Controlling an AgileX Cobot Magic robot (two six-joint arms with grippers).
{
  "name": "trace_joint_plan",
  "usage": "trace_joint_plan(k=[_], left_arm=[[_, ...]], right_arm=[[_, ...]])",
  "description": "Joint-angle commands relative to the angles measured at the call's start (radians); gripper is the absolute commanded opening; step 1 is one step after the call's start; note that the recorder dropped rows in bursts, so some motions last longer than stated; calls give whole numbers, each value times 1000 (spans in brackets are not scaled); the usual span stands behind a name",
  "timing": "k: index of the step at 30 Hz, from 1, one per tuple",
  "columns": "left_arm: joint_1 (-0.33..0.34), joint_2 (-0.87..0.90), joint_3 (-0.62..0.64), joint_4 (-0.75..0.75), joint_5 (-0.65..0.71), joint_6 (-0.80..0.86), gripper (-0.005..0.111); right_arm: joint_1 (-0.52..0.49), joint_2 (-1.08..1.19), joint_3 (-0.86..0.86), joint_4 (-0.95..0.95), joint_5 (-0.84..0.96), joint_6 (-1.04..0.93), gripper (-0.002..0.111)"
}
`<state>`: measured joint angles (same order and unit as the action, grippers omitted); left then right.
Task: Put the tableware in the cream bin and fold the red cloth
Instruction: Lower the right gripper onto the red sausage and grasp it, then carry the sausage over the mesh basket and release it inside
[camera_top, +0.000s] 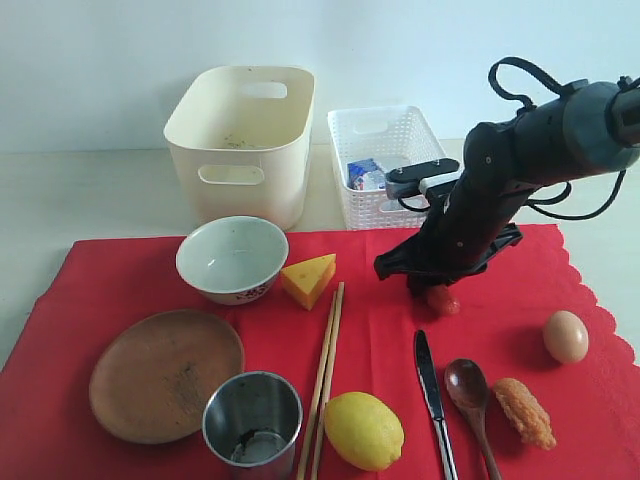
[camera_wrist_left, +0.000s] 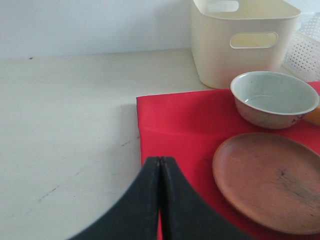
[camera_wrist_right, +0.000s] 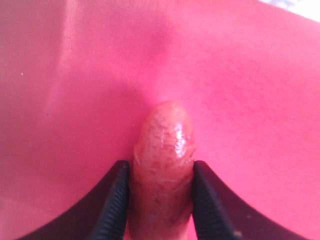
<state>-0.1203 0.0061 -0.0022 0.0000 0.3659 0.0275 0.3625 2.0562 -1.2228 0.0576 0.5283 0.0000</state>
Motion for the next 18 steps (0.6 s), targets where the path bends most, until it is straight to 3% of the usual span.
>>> trace_joint_plan(k=[1, 18], left_arm=[[2, -6, 2, -5, -11, -5, 0], [2, -6, 2, -5, -11, -5, 0]], right_arm=[[-2, -61, -3, -5, -1, -26, 0], [-2, -271, -38, -5, -82, -52, 0]])
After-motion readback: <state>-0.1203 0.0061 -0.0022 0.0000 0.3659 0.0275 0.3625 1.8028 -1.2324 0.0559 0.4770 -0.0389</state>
